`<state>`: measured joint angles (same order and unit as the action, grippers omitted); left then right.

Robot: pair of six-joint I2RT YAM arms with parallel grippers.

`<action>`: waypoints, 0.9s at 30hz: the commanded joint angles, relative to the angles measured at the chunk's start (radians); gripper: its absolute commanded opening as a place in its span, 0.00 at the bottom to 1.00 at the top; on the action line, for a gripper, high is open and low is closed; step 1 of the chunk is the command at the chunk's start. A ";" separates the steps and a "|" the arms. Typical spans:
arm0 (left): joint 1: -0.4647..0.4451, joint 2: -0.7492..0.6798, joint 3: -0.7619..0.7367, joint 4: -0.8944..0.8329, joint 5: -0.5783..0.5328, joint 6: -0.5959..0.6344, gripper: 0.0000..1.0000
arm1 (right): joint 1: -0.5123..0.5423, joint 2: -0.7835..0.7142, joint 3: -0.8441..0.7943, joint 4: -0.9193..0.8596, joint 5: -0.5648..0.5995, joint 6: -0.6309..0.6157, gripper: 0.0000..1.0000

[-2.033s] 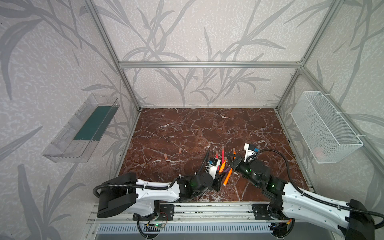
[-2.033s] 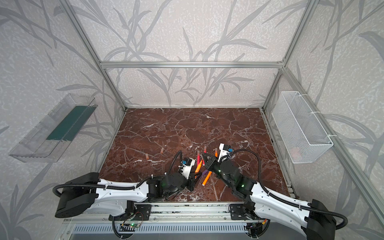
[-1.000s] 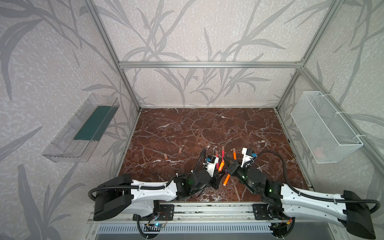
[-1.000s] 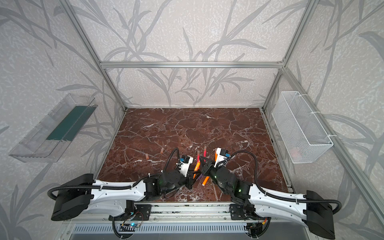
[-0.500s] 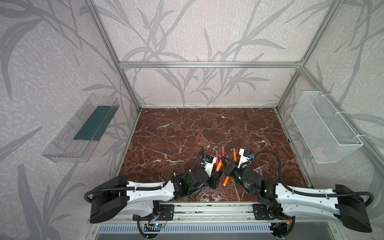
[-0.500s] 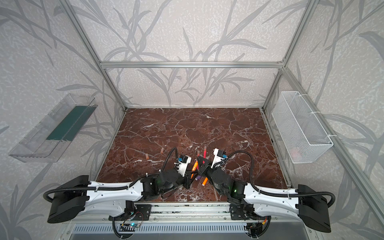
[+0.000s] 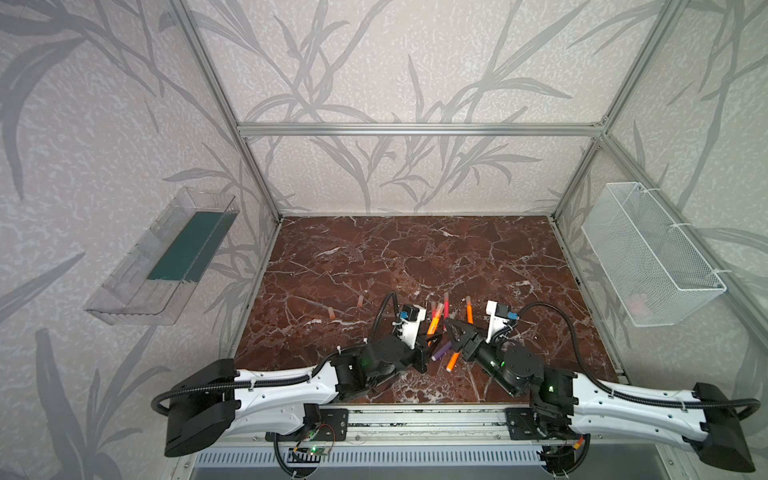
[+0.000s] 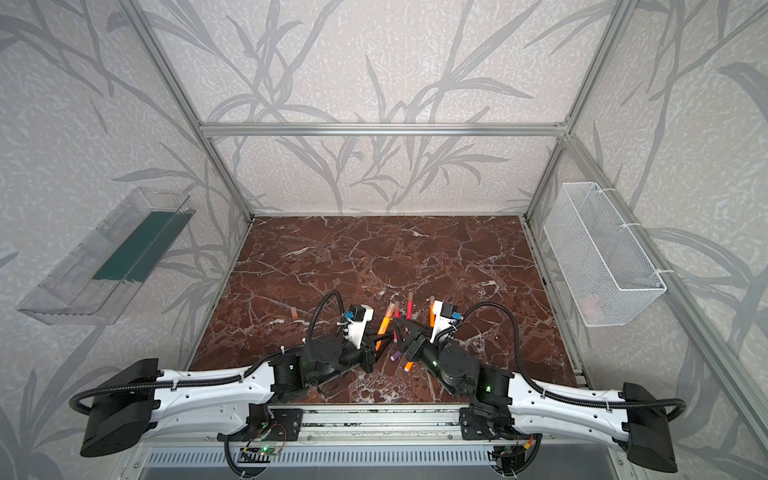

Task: Insert the pens into the pen caps
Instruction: 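Push the pink cap down onto the orange marker tip with the right gripper, then open the right gripper off the cap and draw it back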

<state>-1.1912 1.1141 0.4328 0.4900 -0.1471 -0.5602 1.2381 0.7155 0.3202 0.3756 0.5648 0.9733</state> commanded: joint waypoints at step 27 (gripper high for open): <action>-0.011 0.022 -0.012 0.064 0.142 0.105 0.00 | -0.089 0.087 0.101 0.050 -0.082 -0.240 0.61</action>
<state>-1.1969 1.1294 0.4252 0.5243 -0.0208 -0.4770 1.1687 0.7891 0.3729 0.3805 0.5060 0.7464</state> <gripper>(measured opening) 0.163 0.614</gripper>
